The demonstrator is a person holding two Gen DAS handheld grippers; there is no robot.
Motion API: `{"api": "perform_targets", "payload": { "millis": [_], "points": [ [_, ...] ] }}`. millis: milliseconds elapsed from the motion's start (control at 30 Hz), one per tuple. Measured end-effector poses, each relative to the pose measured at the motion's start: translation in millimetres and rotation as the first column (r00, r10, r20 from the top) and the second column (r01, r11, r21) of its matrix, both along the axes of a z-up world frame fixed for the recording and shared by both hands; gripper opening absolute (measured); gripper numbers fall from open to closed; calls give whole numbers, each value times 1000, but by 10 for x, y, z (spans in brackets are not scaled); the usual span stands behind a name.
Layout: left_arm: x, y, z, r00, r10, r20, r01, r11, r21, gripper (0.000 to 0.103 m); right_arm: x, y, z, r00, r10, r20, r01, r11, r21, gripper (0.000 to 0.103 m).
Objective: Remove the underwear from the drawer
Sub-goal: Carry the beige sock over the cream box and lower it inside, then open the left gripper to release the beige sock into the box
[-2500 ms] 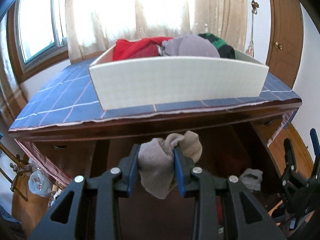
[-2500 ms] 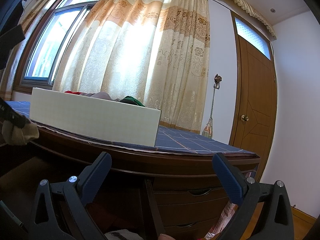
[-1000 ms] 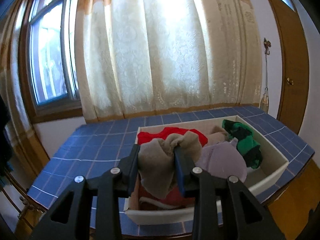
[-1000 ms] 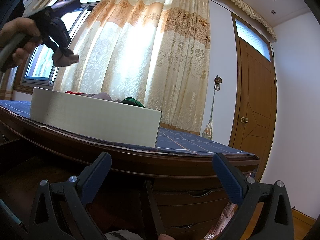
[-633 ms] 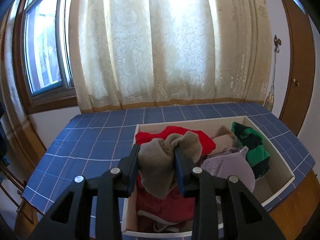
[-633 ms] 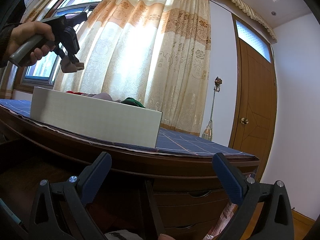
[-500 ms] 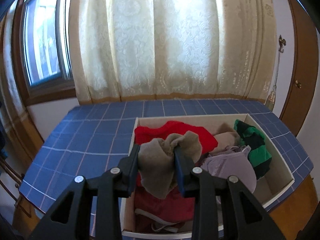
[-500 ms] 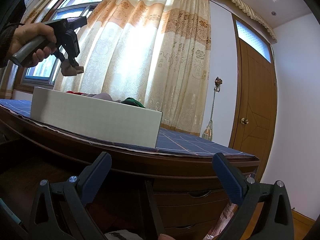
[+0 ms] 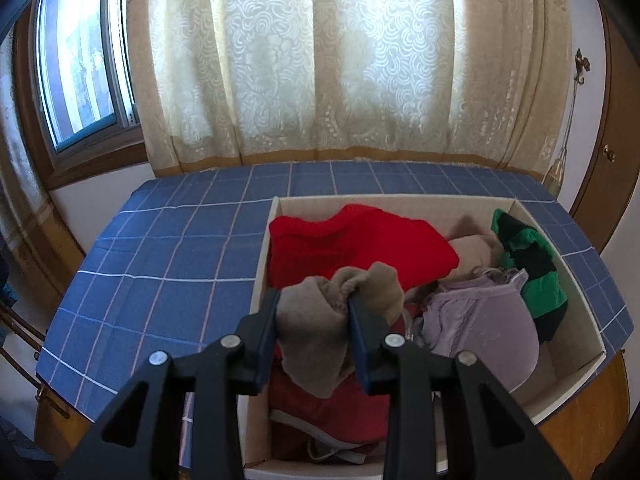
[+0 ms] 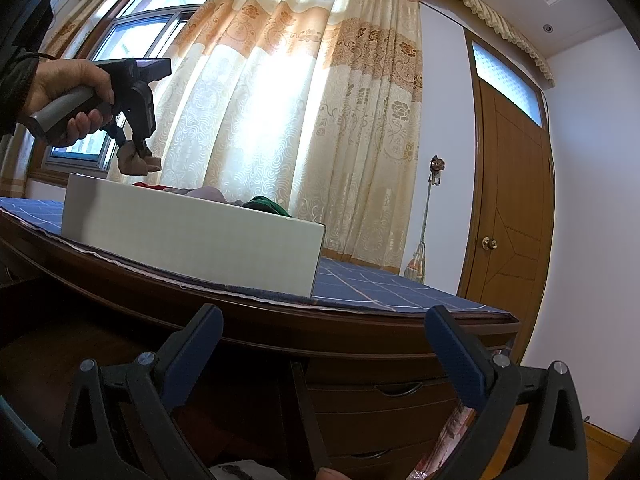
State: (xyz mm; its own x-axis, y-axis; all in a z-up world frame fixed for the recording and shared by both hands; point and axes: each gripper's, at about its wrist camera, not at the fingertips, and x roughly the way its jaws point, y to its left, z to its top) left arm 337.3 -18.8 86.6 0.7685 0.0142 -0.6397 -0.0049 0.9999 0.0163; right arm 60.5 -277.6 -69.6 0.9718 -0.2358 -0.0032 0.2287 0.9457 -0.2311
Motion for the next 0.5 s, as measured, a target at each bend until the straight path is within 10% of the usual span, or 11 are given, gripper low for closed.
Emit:
{"api": "perform_targets", "payload": {
  "millis": [500],
  "points": [
    [114, 47, -256, 996, 12, -93, -14, 1000, -19, 32, 5, -2, -3, 1000, 1, 0, -1, 1000, -1, 102]
  ]
}}
